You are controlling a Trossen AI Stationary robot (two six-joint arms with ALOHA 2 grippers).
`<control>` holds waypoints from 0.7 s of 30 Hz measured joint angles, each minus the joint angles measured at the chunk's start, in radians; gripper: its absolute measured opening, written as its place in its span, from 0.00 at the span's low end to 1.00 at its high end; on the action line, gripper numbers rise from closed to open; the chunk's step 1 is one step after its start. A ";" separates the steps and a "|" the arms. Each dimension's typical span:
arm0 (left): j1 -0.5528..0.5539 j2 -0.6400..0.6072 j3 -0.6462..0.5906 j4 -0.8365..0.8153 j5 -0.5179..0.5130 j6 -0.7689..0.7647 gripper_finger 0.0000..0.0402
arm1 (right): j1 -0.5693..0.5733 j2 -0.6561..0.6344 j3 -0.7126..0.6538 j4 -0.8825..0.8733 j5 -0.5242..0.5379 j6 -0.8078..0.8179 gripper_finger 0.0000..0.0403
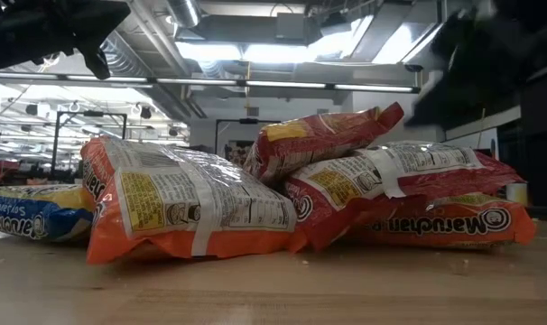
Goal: Sort Maruchan noodles
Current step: Put the top red noodle pack into the yellow bin
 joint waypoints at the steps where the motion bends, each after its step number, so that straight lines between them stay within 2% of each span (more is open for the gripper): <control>1: 0.000 0.000 0.000 0.000 0.000 -0.003 0.03 | 0.000 0.056 0.022 -0.033 -0.001 0.021 0.73; 7: 0.000 0.000 0.000 -0.002 -0.014 -0.050 0.03 | -0.022 0.331 0.123 -0.204 -0.030 0.071 0.80; 11: 0.000 0.000 0.000 -0.002 -0.030 -0.051 0.03 | -0.067 0.419 0.188 -0.249 -0.136 0.008 0.80; 15: 0.000 0.000 0.000 -0.002 -0.030 -0.074 0.03 | -0.100 0.439 0.264 -0.379 -0.219 -0.179 0.80; 21: 0.000 0.000 0.000 -0.002 -0.001 -0.063 0.03 | -0.114 0.439 0.363 -0.506 -0.203 -0.542 0.80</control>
